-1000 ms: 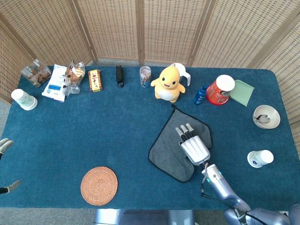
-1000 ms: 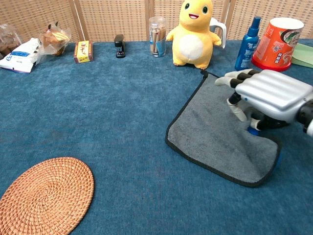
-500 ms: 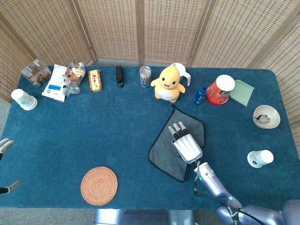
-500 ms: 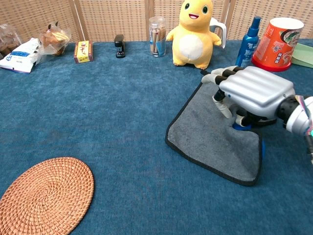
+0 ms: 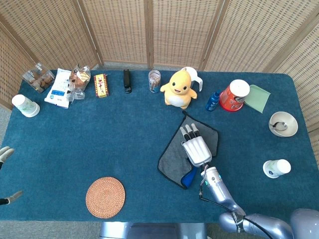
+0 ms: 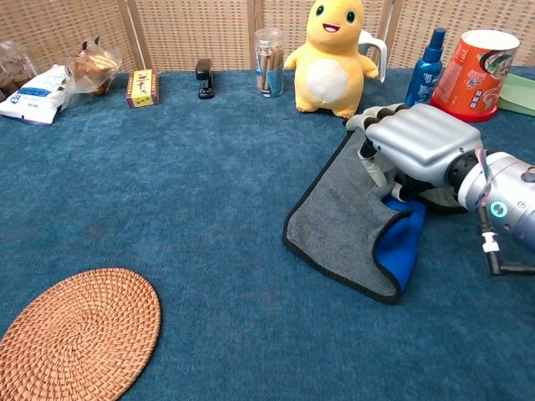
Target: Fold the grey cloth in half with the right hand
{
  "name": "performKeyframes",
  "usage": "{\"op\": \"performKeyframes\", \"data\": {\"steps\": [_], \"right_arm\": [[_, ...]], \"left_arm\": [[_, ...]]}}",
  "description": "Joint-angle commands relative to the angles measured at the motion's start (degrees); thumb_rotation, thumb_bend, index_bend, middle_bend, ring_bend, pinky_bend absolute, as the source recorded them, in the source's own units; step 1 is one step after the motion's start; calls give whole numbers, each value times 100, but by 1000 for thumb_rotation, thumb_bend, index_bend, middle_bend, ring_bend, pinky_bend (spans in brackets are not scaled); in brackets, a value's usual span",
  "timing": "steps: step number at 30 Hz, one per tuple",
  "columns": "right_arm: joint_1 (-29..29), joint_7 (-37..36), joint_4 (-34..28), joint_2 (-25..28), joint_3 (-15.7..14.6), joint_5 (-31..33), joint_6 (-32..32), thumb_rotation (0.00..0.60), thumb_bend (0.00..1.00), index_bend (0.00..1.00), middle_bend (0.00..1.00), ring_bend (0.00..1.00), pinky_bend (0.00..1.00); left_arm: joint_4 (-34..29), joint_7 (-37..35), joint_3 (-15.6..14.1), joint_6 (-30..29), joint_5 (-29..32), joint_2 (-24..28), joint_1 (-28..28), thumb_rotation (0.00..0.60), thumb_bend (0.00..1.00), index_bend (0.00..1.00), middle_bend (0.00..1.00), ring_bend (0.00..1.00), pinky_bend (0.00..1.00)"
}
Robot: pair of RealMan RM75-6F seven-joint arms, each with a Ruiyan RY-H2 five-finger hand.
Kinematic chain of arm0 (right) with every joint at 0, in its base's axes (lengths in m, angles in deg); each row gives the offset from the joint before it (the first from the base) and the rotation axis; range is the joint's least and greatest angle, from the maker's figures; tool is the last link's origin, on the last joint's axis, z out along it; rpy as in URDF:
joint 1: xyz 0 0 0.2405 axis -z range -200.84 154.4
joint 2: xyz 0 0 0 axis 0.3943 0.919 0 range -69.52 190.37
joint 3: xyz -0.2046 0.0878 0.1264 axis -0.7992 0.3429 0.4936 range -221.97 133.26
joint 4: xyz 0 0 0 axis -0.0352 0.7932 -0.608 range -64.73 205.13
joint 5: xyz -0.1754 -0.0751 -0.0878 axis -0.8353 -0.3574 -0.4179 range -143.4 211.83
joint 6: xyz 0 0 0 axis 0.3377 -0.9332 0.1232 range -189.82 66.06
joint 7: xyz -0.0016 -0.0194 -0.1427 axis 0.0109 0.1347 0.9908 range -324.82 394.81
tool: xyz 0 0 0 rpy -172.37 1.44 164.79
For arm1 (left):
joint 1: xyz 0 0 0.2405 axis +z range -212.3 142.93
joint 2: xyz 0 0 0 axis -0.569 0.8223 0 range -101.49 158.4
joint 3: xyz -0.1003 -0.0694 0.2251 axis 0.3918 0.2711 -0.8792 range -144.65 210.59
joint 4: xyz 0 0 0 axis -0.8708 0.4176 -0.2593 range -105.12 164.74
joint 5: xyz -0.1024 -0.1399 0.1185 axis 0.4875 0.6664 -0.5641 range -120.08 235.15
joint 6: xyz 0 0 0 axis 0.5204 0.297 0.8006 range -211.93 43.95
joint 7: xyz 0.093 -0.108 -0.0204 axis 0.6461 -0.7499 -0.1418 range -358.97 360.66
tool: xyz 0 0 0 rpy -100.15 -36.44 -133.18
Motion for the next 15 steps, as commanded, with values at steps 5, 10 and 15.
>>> {"op": "performKeyframes", "data": {"steps": [5,10,15], "right_arm": [[-42,216,-6,-137,-12,123,-151,600,629,693,125,80,156],[-114,392,-41,-219,1,204,-213,600,626,694,124,80,156],[-187,557,-21,-288,-14,288,-226,600,624,693,125,81,156]], "left_arm": [[16,-48,-10,-20,-25,13,6,600,121,0,0,0,0],[28,-84,-17,-34,-45,23,9,600,122,0,0,0,0],[50,-138,-15,-47,-37,35,11,600,122,0,0,0,0]]}}
